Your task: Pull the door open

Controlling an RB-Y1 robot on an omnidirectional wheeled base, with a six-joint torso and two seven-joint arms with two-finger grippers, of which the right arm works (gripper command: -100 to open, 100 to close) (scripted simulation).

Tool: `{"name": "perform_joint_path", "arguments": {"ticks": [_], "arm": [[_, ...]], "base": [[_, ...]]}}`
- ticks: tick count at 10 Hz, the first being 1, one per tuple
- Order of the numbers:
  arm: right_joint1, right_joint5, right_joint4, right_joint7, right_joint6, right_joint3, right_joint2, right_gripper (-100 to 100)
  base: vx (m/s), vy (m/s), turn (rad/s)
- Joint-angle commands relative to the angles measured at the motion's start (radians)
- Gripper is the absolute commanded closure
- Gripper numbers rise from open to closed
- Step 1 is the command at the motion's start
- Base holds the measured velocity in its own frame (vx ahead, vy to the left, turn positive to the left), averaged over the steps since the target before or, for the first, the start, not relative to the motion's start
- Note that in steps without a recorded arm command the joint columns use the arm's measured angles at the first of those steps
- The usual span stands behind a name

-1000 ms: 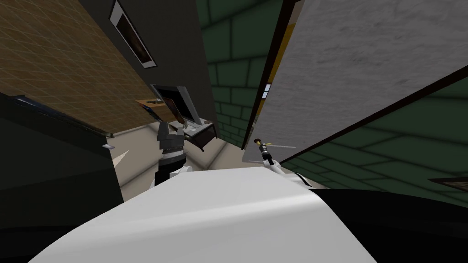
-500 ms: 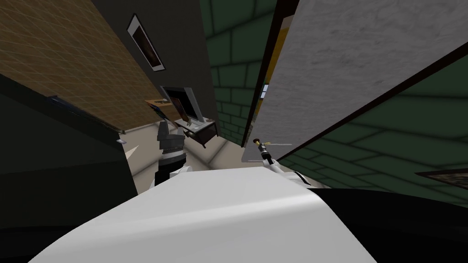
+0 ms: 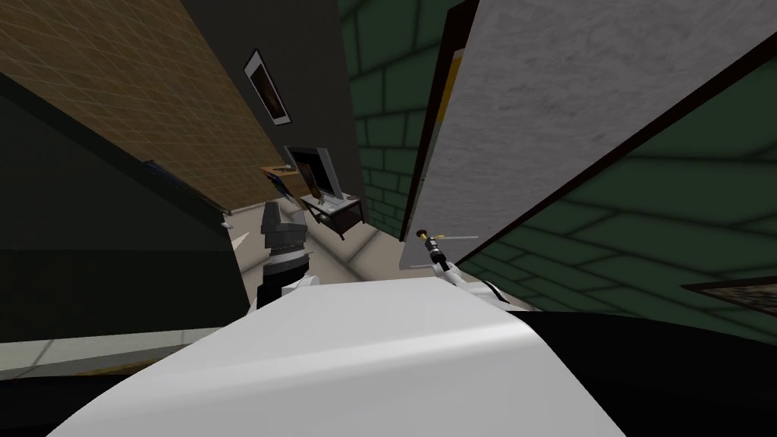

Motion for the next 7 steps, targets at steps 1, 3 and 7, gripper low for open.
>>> {"name": "perform_joint_path", "arguments": {"ticks": [1, 3, 7], "arm": [[0.011, 0.010, -0.039, -0.004, 0.015, 0.004, 0.007, 100], [-0.003, 0.035, -0.032, -0.009, 0.013, 0.002, 0.017, 100], [0.014, 0.048, -0.033, -0.036, -0.014, 0.010, 0.001, 100]], "base": [[-0.118, -0.079, 0.044], [-0.158, -0.108, 0.078], [-0.129, -0.065, 0.080]]}}
